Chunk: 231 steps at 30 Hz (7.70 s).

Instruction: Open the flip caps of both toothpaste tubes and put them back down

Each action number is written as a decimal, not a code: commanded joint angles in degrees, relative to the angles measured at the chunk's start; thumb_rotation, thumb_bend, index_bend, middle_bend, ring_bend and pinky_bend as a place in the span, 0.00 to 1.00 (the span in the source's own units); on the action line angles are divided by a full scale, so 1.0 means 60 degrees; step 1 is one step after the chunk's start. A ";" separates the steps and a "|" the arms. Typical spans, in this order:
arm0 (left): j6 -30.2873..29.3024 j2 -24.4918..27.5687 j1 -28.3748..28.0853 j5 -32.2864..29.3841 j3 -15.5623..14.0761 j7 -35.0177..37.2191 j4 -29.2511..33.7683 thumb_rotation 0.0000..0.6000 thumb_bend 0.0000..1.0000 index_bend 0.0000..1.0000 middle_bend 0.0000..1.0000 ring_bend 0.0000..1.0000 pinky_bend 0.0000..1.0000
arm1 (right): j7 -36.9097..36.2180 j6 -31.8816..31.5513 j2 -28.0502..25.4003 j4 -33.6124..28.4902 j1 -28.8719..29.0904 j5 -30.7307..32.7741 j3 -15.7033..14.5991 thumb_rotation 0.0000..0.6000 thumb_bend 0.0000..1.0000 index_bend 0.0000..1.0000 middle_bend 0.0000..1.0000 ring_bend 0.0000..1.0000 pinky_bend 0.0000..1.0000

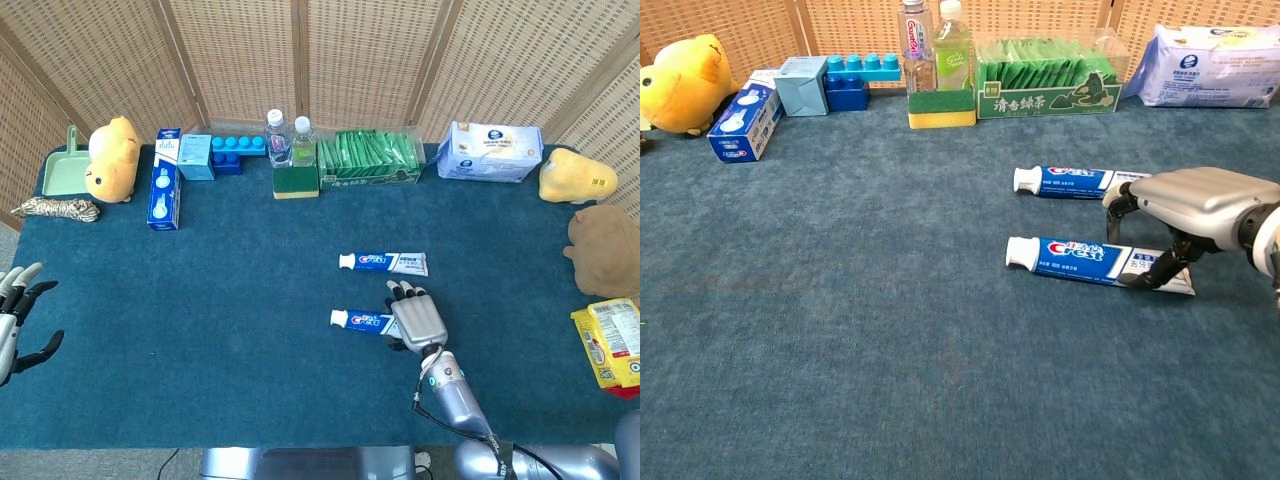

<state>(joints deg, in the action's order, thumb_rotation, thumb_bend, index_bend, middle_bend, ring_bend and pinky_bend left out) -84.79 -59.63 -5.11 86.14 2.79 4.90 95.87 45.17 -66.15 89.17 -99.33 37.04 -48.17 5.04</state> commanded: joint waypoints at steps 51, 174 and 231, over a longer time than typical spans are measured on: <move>-0.0255 0.0065 0.0084 0.0080 -0.0010 0.0250 -0.0028 1.00 0.29 0.19 0.08 0.05 0.00 | -0.0398 -0.0205 0.0548 0.0607 -0.0107 -0.0385 -0.0162 1.00 0.32 0.50 0.22 0.16 0.24; 0.3901 -0.4103 -0.5546 0.1626 0.0213 -0.3135 0.0128 1.00 0.38 0.32 0.20 0.17 0.29 | -1.6866 0.5502 -0.3263 -0.0925 0.1163 -0.6274 0.0326 1.00 0.44 0.95 0.74 0.70 0.64; 0.3664 -0.3876 -0.5783 0.1446 0.0006 -0.2588 0.0087 1.00 0.46 0.27 0.16 0.16 0.29 | -1.6378 0.5473 -0.3463 -0.1282 0.1664 -0.6470 -0.0575 1.00 0.45 0.96 0.75 0.72 0.65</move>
<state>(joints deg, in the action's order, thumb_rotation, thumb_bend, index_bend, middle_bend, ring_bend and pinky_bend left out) -62.85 -82.85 -39.77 94.87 2.79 -10.66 96.40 -53.25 -33.32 68.39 -106.81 46.90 -86.74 1.68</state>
